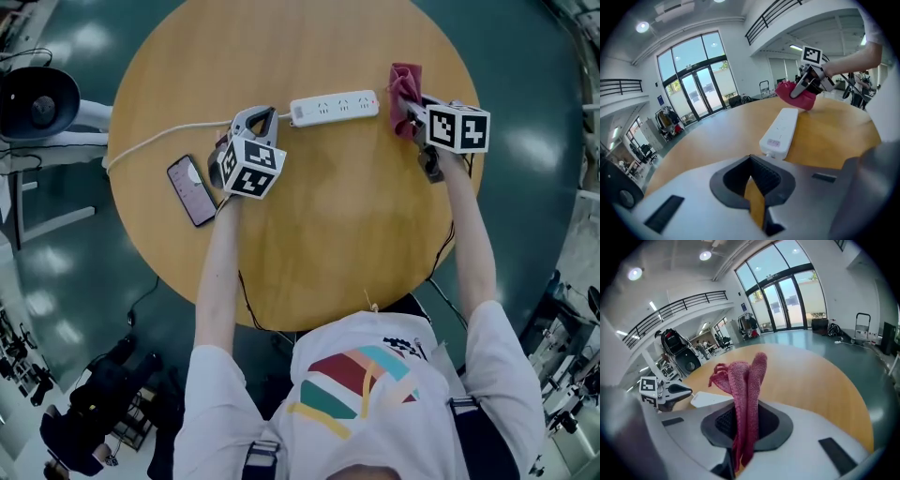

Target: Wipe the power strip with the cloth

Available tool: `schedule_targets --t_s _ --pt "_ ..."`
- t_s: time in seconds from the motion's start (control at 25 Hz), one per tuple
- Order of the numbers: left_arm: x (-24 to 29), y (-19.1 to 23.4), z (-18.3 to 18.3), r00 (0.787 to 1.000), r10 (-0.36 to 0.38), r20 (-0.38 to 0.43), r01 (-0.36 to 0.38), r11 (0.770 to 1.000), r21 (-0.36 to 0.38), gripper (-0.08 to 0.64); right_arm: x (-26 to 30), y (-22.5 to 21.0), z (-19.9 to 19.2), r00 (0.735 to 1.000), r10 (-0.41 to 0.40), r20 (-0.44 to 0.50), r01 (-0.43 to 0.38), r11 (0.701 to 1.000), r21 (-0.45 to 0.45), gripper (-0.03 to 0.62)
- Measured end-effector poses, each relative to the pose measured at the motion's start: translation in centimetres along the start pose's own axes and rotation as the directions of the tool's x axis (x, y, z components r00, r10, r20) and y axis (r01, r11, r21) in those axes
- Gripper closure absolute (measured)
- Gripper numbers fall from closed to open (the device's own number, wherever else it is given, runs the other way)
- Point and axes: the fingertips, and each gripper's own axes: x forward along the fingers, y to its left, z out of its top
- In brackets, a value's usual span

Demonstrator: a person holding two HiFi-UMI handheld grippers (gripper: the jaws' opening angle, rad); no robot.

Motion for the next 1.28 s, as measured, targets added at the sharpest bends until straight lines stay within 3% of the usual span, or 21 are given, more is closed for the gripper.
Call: schedule_targets --t_s 0.16,0.32,0.72,0.96,1.04,1.08,1.12,1.16,1.2,1.24,1.28 --pt "1.0 -0.1 -2.6 0.996 -0.001 -0.087 -0.001 1.0 -0.021 0.529 2.4 0.8 -0.7 0.998 0.021 -0.063 -0.021 1.0 0.006 0.552" --pt "1.5 0.1 -2.5 0.993 0.028 -0.118 -0.025 0.999 0.023 0.529 3.9 1.6 -0.5 0.996 0.046 -0.078 -0.043 0.998 0.041 0.552" --pt "1.2 0.0 -2.4 0.995 0.044 -0.089 -0.047 0.999 -0.024 0.529 1.3 4.0 -3.2 0.996 0.017 -0.085 -0.016 1.0 0.022 0.552" --pt "1.2 0.0 -2.5 0.997 0.03 -0.069 -0.034 0.998 -0.05 0.529 -0.7 5.5 -6.9 0.994 0.077 -0.082 -0.064 0.987 0.147 0.552" --pt "1.1 0.0 -2.4 0.998 0.026 -0.059 -0.03 0.998 -0.056 0.529 -1.6 6.4 -5.5 0.994 0.105 -0.033 -0.101 0.99 0.099 0.552" --pt "1.0 0.0 -2.4 0.998 0.024 -0.055 -0.027 0.998 -0.057 0.529 -2.0 7.3 -4.1 0.992 0.123 -0.005 -0.123 0.992 0.005 0.552" --pt "0.9 -0.1 -2.5 0.999 0.021 -0.05 -0.024 0.998 -0.058 0.529 -2.3 8.5 -2.5 0.991 0.133 0.01 -0.13 0.98 -0.154 0.552" --pt "0.8 -0.2 -2.5 0.999 0.015 -0.045 -0.018 0.998 -0.058 0.529 -2.3 9.9 -0.8 0.992 0.129 0.007 -0.117 0.922 -0.368 0.552" --pt "0.7 -0.2 -2.5 0.999 0.008 -0.038 -0.01 0.998 -0.057 0.529 -2.1 11.4 0.6 0.994 0.113 -0.01 -0.096 0.79 -0.605 0.552" --pt "0.7 -0.2 -2.5 0.999 -0.002 -0.032 0.001 0.998 -0.056 0.529 -1.6 12.9 1.6 0.995 0.092 -0.04 -0.086 0.575 -0.813 0.552" --pt "0.8 -0.1 -2.4 1.0 -0.014 -0.028 0.012 0.998 -0.055 0.529 -0.8 14.2 2.1 0.994 0.07 -0.086 -0.104 0.304 -0.947 0.552"
